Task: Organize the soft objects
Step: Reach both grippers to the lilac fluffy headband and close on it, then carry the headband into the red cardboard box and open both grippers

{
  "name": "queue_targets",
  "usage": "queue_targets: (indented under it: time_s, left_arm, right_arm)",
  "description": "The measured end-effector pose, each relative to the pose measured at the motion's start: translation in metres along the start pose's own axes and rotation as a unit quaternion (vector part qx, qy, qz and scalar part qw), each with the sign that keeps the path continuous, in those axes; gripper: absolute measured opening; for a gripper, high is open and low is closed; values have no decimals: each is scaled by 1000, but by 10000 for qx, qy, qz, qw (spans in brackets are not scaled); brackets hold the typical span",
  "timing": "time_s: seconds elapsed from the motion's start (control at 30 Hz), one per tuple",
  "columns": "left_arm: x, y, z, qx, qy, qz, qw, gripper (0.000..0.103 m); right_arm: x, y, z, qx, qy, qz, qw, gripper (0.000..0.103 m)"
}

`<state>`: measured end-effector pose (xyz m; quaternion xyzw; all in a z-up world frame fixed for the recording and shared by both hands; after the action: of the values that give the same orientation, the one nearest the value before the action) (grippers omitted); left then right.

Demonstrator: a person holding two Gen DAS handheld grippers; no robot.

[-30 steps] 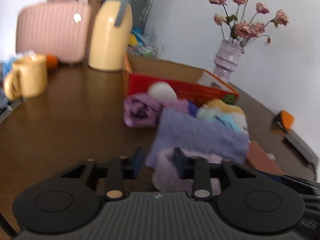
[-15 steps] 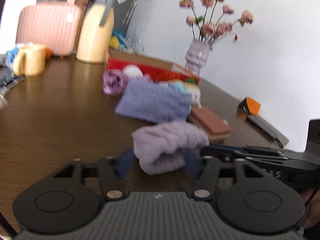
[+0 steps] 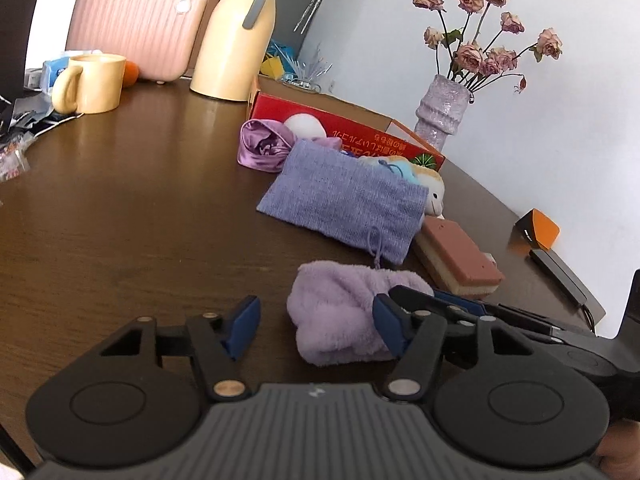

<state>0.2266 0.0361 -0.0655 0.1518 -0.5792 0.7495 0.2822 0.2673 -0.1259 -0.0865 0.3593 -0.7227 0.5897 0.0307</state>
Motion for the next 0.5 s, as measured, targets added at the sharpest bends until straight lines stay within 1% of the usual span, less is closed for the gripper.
queue_targets:
  time_s: [0.03, 0.07, 0.1, 0.13, 0.2, 0.27, 0.37, 0.5]
  left_arm:
    - [-1, 3, -1, 15, 16, -25, 10000, 58]
    - [-2, 5, -2, 29, 19, -22, 10000, 49]
    - [-2, 6, -2, 29, 21, -32, 10000, 44]
    - [-2, 8, -2, 29, 42, -30, 10000, 34]
    - [-2, 10, -1, 46, 124, -34, 9999, 28]
    - [-1, 11, 1, 55, 251, -33, 9997, 20]
    - [3, 12, 8, -93, 171, 74, 9998, 17]
    - [20, 9, 16, -136, 275, 243, 9992, 17]
  right_arm:
    - [0, 1, 0, -6, -4, -9, 10000, 35]
    - [-1, 2, 0, -29, -8, -9, 10000, 34]
    - [-1, 3, 0, -28, -10, 7, 10000, 34]
    - [0, 4, 0, -17, -20, 23, 10000, 31]
    - [1, 6, -1, 2, -84, 48, 10000, 27]
    - [3, 6, -4, 70, -68, 31, 9999, 24]
    - [12, 5, -6, -40, -129, 77, 9999, 20]
    - [34, -3, -9, -6, -190, 394, 9990, 20]
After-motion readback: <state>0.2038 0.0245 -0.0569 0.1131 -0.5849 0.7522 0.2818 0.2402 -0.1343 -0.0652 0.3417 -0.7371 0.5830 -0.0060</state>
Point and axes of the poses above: each gripper's, at about its wrist camera, not at the fingertips, and x roughly against the way its jaws point, z to its right, y to its underside, the point moved 4 cm from there along -x, roughly the way its jaws point, and after that the axes turned 4 degrees about -y, right-handed, at the moved point
